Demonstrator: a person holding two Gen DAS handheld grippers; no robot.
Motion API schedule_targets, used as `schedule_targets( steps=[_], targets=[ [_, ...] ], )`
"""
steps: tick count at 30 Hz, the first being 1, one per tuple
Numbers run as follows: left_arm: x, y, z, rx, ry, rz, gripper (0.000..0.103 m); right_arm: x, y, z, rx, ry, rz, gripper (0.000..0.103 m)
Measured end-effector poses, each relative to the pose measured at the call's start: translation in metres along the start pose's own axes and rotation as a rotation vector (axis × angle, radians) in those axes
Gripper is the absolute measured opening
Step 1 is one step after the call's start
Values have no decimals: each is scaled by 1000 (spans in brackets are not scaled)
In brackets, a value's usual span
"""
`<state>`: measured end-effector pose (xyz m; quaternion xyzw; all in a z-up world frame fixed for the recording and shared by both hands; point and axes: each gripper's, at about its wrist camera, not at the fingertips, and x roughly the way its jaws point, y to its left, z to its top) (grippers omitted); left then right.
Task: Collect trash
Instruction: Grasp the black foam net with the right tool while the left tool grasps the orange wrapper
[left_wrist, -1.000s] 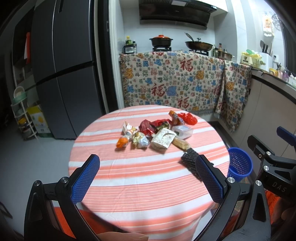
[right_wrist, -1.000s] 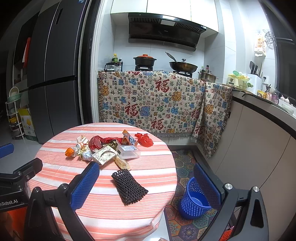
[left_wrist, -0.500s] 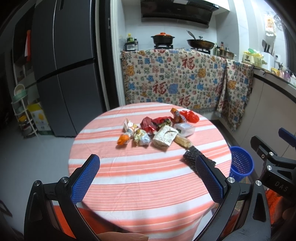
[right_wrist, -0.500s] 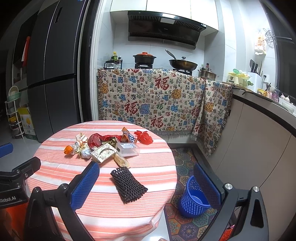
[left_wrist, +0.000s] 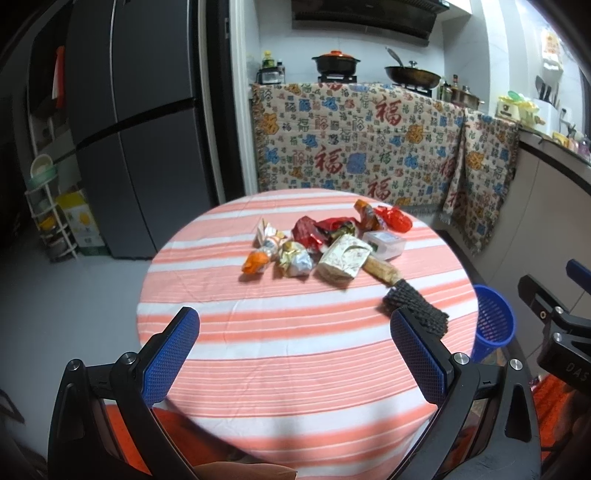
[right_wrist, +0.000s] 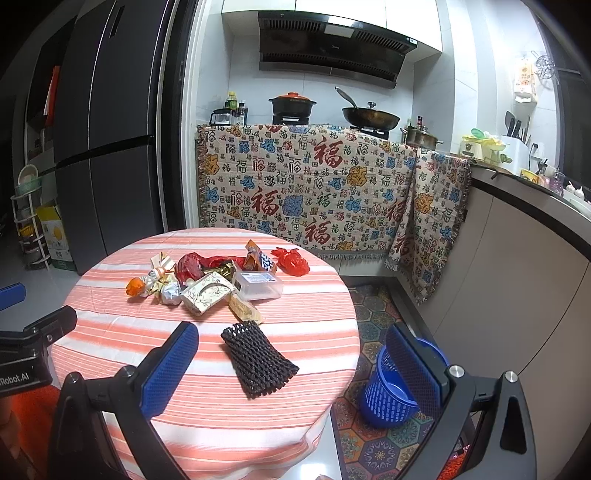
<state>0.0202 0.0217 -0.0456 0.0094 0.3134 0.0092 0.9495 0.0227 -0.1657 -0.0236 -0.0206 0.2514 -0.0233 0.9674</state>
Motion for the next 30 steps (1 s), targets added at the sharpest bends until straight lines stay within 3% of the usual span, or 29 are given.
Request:
schedule_targets(
  steps=[10, 18, 30],
  targets=[
    [33, 9, -6, -17, 63, -11, 103, 27, 3, -10, -1, 40, 35, 103],
    [82, 13, -20, -34, 155, -50, 103, 74, 4, -33, -2, 127, 104, 103],
    [171, 29, -38, -52, 324, -19, 103, 167, 14, -65, -184, 313, 181, 103]
  ],
)
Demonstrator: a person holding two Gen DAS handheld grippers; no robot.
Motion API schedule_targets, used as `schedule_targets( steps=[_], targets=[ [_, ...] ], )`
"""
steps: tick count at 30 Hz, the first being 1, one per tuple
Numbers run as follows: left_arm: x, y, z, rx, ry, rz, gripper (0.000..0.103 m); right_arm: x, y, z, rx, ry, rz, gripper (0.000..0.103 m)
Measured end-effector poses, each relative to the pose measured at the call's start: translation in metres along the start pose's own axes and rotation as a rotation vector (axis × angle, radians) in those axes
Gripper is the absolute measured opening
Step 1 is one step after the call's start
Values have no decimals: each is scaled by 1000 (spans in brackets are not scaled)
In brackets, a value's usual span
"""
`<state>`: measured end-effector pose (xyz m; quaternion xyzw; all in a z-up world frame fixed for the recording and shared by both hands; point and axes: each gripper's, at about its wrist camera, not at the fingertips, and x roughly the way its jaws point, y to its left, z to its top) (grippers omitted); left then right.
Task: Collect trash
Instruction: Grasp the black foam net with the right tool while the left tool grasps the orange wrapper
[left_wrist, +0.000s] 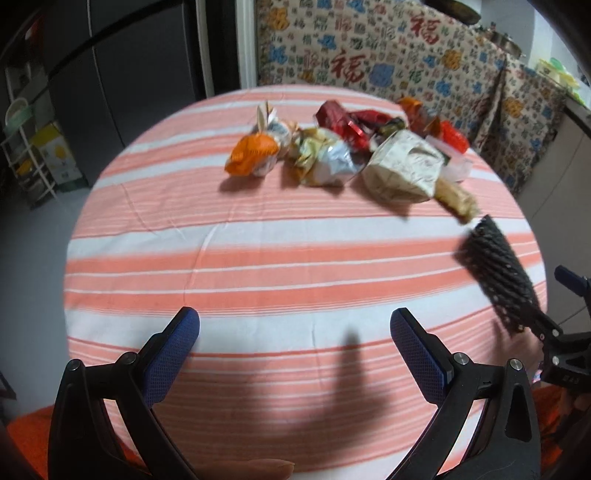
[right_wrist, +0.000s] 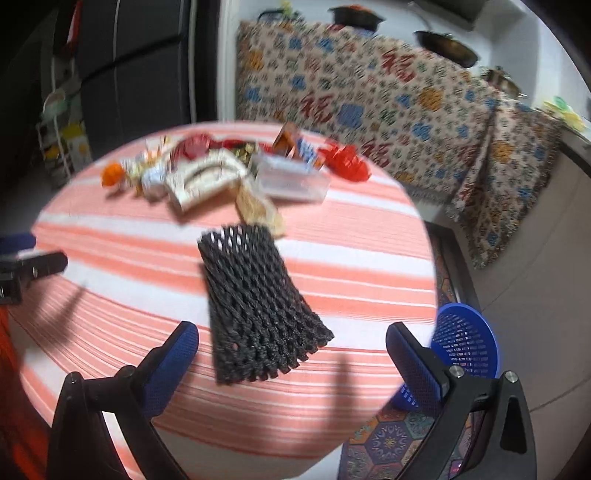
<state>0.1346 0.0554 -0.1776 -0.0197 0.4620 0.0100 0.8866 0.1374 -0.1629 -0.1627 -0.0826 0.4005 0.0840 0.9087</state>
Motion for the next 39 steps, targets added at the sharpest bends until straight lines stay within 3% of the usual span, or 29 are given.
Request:
schedule_targets(
  steps=[6, 8, 13, 19, 28, 39],
  targets=[
    [34, 12, 3, -17, 71, 25, 103, 28, 5, -3, -65, 67, 31, 103],
    [36, 12, 4, -8, 59, 57, 103, 33, 4, -3, -67, 80, 50, 102],
    [48, 15, 22, 41, 46, 36, 103, 44, -11, 0, -2, 91, 141, 103],
    [71, 24, 49, 71, -26, 5, 103, 59, -18, 12, -3, 84, 135, 103],
    [71, 26, 52, 107, -27, -8, 103, 73, -15, 27, 4, 54, 135, 103],
    [75, 22, 57, 100, -31, -3, 103, 90, -15, 46, 14, 79, 125, 103]
  ],
)
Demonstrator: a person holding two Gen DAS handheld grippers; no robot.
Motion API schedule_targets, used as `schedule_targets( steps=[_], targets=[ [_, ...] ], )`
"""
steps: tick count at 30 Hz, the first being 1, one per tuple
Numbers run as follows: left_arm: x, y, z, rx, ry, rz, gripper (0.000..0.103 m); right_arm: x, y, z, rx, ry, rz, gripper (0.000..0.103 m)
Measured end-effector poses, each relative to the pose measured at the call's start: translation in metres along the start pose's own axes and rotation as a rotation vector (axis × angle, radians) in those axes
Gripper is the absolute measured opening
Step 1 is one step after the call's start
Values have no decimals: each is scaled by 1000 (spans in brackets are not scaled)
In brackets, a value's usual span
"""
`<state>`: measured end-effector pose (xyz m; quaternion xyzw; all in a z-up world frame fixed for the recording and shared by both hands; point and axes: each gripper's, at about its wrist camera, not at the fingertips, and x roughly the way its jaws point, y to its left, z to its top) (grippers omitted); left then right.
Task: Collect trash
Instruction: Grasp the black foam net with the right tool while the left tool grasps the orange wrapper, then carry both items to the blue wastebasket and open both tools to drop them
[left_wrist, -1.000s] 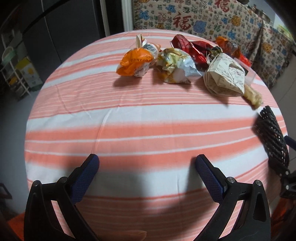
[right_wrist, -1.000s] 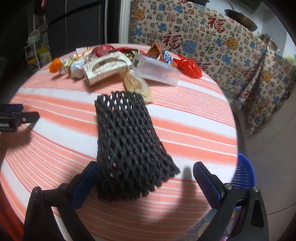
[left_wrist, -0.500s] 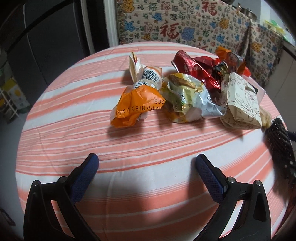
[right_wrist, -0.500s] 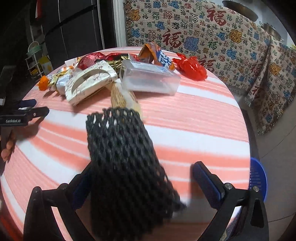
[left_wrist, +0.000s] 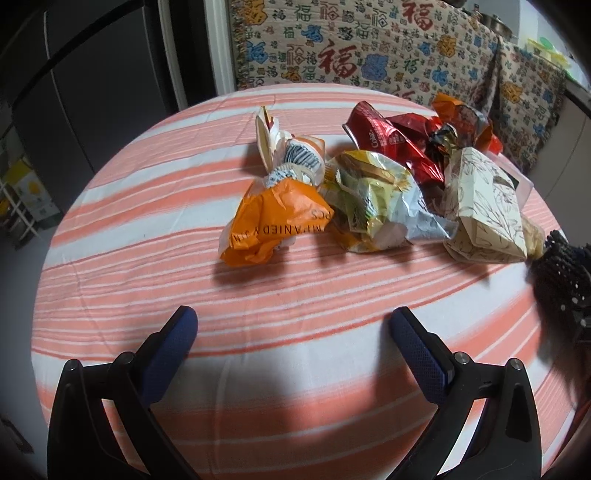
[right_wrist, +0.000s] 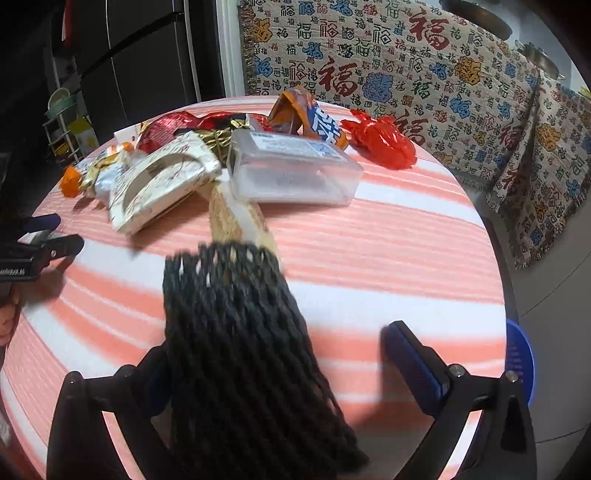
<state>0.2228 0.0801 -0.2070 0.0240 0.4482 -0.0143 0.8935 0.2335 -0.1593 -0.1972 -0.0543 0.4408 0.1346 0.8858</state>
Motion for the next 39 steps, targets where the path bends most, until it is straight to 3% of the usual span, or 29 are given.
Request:
schedule_targets(
  steps=[7, 14, 18, 21, 22, 24, 26, 27, 28, 31, 39],
  targets=[
    [-2, 0, 1, 32, 26, -21, 103, 15, -5, 20, -38, 16, 31, 103],
    [-28, 21, 24, -23, -19, -142, 102, -10, -13, 9, -54, 128, 82, 103],
    [-20, 19, 48, 73, -4, -129, 102, -27, -13, 11, -63, 133, 104, 102],
    [-7, 13, 59, 121, 25, -169, 99, -36, -13, 17, -83, 135, 100, 102],
    [-2, 10, 62, 150, 35, -176, 89, -36, -12, 19, -92, 144, 100, 96],
    [2, 4, 61, 199, 42, -173, 75, -33, -9, 21, -120, 171, 95, 76],
    [-3, 2, 59, 219, 35, -201, 57, -32, -9, 22, -131, 192, 94, 41],
    [-6, 3, 58, 222, 29, -198, 51, -32, -10, 22, -131, 201, 100, 30],
    [-11, 4, 56, 220, 19, -185, 47, -33, -12, 22, -123, 205, 108, 11],
    [-28, 8, 47, 196, -4, -182, 39, -41, -18, 22, -73, 178, 131, 11],
    [-91, 8, 6, 64, -97, -227, 34, -70, -20, 19, 32, 87, 198, 11]
  ],
)
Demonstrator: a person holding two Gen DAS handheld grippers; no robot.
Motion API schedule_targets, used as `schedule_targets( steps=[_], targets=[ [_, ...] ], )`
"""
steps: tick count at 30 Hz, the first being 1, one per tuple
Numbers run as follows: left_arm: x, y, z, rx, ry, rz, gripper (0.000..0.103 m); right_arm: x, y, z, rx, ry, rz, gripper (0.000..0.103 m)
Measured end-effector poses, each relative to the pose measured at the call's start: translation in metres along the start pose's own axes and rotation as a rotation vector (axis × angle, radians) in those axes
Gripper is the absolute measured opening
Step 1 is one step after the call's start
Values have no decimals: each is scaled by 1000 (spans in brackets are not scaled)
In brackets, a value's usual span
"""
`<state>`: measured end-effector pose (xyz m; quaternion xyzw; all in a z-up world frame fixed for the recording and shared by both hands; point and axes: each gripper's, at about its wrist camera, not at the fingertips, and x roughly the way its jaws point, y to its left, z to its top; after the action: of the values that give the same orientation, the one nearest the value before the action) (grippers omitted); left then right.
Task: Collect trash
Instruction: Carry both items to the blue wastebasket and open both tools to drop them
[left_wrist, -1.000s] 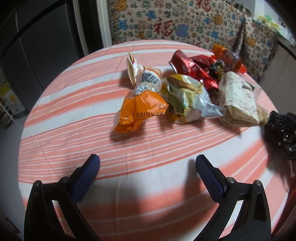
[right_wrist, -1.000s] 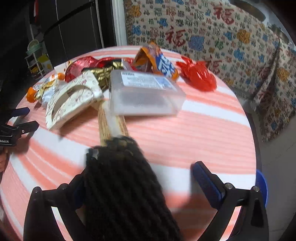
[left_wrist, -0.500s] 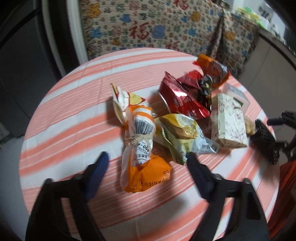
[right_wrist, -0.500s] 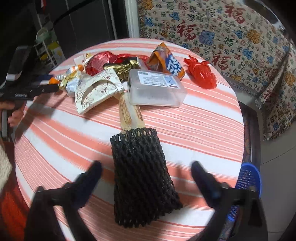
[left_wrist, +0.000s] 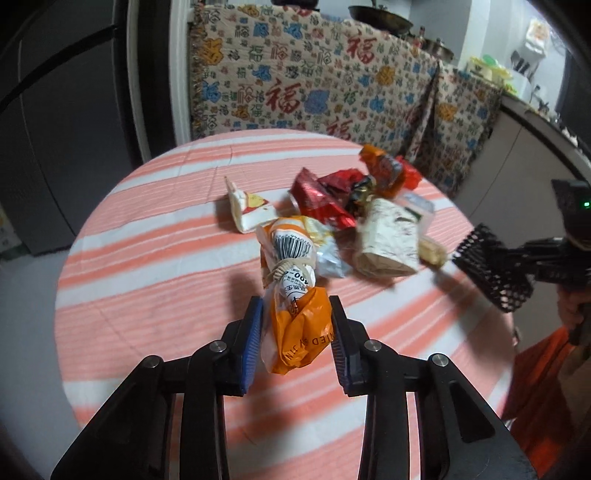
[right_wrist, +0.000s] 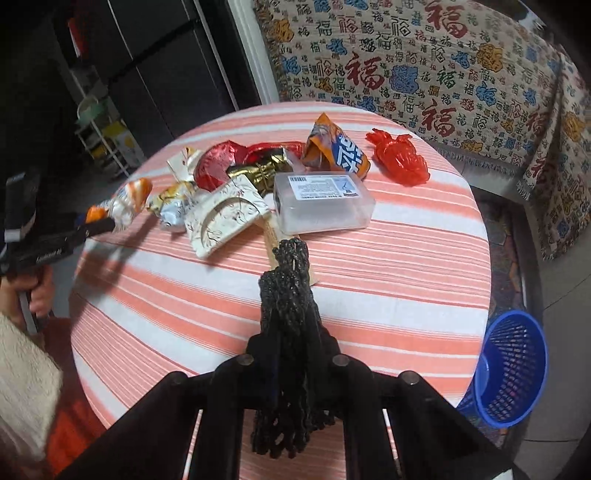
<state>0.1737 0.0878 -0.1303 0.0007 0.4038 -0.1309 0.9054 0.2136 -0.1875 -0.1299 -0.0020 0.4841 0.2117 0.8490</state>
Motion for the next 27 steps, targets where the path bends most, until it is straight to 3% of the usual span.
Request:
schedule_targets(
  steps=[6, 11, 16, 21, 27],
  targets=[
    [-11, -66, -2, 34, -33, -100, 33, -5, -3, -11, 52, -42, 8, 11],
    [4, -141, 19, 75, -38, -229, 33, -38, -32, -15, 139, -120, -8, 11],
    [39, -224, 44, 142, -14, -323, 33, -74, -104, -28, 279, -187, -115, 11],
    [86, -310, 69, 199, 16, -396, 33, -100, -196, -58, 415, -209, -280, 11],
    [164, -402, 78, 234, 92, -443, 33, -97, -280, -86, 509, -205, -362, 11]
  ],
)
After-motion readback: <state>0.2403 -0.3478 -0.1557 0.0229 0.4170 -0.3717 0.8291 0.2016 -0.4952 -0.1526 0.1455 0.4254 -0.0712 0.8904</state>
